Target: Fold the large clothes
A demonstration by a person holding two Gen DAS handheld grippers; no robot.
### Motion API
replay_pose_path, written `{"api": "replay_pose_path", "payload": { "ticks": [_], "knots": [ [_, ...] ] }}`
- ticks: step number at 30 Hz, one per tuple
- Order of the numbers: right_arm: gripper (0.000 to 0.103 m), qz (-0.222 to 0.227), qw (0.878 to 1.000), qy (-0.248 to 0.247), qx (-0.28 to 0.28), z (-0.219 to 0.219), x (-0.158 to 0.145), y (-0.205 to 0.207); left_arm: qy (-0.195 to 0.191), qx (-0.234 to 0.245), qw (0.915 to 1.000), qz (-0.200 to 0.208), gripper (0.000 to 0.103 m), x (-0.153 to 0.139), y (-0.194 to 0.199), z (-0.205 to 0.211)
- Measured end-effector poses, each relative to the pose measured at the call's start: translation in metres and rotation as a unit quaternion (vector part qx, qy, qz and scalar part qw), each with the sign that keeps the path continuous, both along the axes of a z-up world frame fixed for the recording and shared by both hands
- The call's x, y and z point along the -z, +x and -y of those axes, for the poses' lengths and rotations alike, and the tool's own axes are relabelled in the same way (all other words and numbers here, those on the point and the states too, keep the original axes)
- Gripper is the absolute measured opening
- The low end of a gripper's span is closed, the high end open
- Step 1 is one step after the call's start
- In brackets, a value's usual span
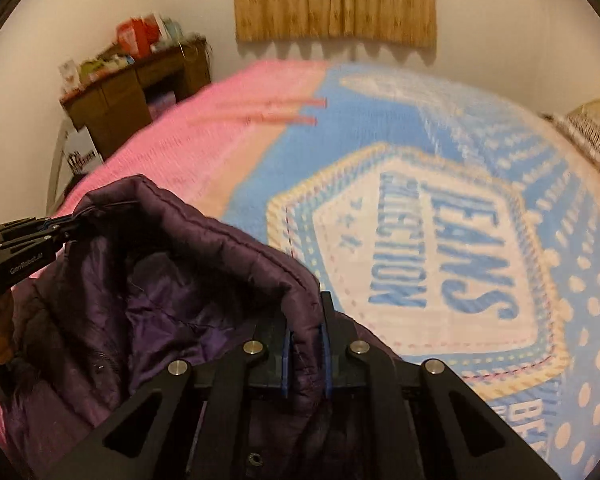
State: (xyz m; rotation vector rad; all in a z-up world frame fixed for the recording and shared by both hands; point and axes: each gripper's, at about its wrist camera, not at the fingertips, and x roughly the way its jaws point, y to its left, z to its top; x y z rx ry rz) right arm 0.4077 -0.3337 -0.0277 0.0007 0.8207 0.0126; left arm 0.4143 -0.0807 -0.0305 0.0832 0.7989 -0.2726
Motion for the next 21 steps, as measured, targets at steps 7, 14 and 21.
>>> {"api": "replay_pose_path", "payload": {
  "ticks": [7, 14, 21],
  "knots": [
    [0.011, -0.036, 0.999, 0.008, 0.015, 0.015, 0.020, -0.030, -0.020, -0.042, 0.9983, -0.034, 0.013, 0.019, -0.028, -0.033],
    [0.012, -0.063, 0.997, -0.026, 0.020, 0.008, 0.063, -0.023, -0.009, -0.076, 0.9929, -0.092, 0.017, 0.068, -0.019, -0.032],
    [0.028, -0.076, 0.997, -0.017, 0.013, 0.013, 0.053, -0.029, 0.151, -0.039, 0.9867, -0.045, 0.025, 0.055, -0.032, 0.011]
  ]
}}
